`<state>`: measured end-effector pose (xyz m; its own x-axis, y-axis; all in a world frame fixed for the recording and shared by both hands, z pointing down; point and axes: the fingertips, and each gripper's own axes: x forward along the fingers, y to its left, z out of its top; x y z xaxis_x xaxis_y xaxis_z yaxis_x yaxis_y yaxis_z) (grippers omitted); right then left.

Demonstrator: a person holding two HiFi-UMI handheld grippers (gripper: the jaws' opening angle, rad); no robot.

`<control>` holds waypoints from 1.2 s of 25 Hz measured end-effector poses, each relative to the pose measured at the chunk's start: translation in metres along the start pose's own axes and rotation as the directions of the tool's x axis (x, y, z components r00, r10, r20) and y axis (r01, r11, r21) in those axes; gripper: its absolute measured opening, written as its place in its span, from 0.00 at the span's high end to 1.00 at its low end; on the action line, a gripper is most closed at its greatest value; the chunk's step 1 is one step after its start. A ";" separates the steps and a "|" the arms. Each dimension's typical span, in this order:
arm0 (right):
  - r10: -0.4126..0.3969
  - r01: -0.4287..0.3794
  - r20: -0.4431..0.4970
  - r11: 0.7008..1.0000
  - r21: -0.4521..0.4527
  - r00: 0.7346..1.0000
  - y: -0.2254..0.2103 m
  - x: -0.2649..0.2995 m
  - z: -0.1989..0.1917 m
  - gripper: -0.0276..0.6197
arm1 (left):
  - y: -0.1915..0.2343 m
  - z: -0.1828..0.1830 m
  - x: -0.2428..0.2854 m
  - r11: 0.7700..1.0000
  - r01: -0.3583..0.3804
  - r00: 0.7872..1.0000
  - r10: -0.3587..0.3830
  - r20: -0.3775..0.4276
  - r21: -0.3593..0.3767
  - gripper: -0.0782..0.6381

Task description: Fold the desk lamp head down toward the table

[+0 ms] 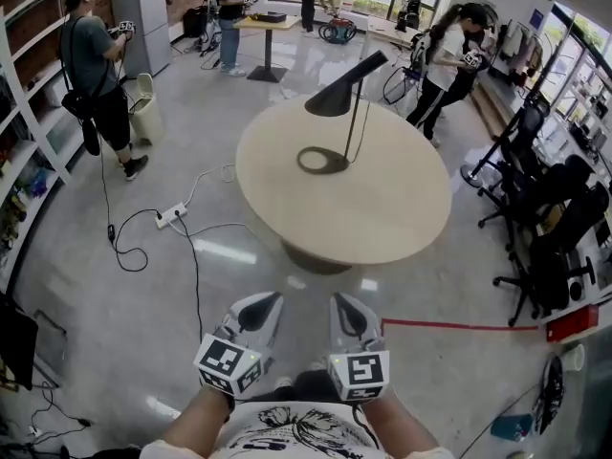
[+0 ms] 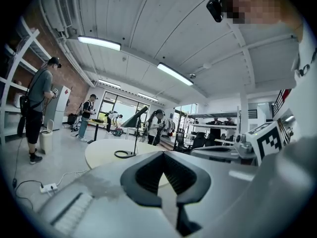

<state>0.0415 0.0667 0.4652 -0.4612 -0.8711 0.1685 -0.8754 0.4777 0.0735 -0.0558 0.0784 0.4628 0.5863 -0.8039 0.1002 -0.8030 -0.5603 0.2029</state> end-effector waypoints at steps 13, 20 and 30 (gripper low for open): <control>0.017 -0.017 -0.003 0.999 0.042 1.000 -0.007 -0.045 0.001 0.95 | -0.053 0.006 -0.012 0.999 0.032 0.999 -0.032 0.027 0.015 0.88; 0.026 -0.024 -0.034 0.998 0.063 0.999 -0.002 -0.077 -0.002 0.95 | -0.074 0.011 -0.028 1.000 0.017 0.999 -0.017 0.040 0.008 0.88; 0.038 -0.036 -0.030 0.998 0.044 0.999 -0.006 -0.111 -0.009 0.95 | -0.111 -0.001 -0.037 1.000 0.014 0.999 -0.014 0.039 0.004 0.88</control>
<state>0.0992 0.1620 0.4550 -0.4893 -0.8487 0.2008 -0.8636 0.5036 0.0242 0.0120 0.1704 0.4377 0.5926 -0.8034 0.0589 -0.7954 -0.5720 0.2003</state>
